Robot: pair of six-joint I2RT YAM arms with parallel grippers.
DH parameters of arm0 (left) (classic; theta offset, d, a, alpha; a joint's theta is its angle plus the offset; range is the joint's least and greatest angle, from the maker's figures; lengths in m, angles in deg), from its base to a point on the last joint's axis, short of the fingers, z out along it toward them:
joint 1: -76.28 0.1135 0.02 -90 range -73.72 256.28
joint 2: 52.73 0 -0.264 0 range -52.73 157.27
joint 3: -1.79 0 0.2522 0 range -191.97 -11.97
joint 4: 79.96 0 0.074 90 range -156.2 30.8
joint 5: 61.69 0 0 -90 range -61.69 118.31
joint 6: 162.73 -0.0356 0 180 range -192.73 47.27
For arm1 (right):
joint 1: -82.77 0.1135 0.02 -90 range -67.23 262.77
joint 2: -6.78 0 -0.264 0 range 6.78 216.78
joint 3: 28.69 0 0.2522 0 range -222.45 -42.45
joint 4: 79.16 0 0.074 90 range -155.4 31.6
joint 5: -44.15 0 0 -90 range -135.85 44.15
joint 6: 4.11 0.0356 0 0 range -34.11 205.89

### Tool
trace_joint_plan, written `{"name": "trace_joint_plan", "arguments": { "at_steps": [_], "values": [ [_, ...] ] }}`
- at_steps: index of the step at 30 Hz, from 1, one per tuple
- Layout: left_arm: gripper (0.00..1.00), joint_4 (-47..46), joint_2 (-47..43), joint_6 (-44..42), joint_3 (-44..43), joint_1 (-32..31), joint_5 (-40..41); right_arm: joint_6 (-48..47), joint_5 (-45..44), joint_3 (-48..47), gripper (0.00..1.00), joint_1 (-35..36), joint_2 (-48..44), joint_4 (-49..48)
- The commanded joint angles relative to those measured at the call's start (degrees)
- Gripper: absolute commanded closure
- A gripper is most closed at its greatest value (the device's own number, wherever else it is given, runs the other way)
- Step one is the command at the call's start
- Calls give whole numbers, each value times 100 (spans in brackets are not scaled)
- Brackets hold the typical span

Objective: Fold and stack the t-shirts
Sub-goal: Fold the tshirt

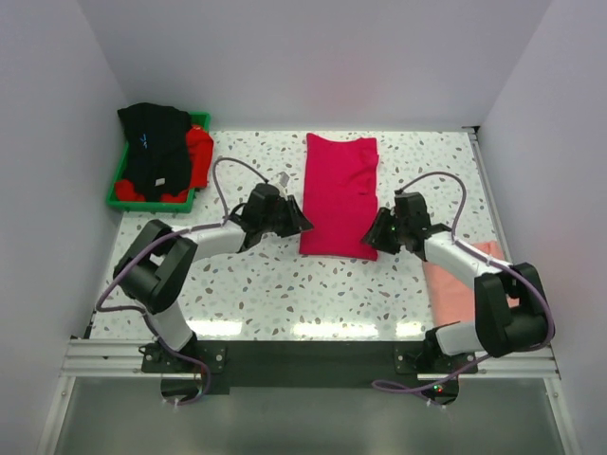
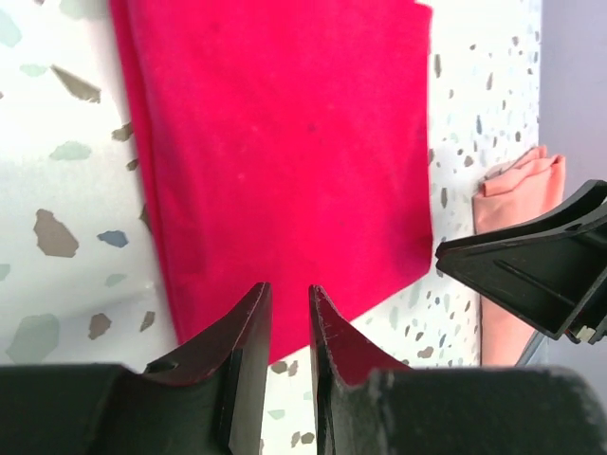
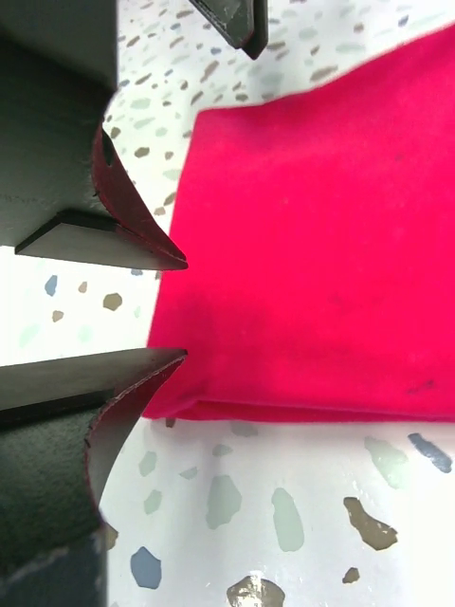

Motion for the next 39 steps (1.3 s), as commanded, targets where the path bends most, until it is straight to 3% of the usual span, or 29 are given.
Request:
{"name": "trace_joint_plan", "arguments": {
  "at_steps": [1,7,15,27,33,39],
  "values": [
    [73,287,-324,-272,-245,-342,303,-106,-97,-269,59,60,-336,250],
    [74,-36,106,-167,-290,-782,225,34,35,-190,64,236,-275,5],
    [76,-327,660,97,35,-915,294,175,-18,433,71,306,305,-487],
    [74,-371,-190,167,695,-888,365,228,-45,988,72,-211,-827,-93],
    [63,-257,-964,255,1133,-722,540,52,202,909,69,-608,-1215,303],
    [41,-502,-1361,361,1758,-432,480,96,378,1076,59,-608,-1137,75]
  ]
}}
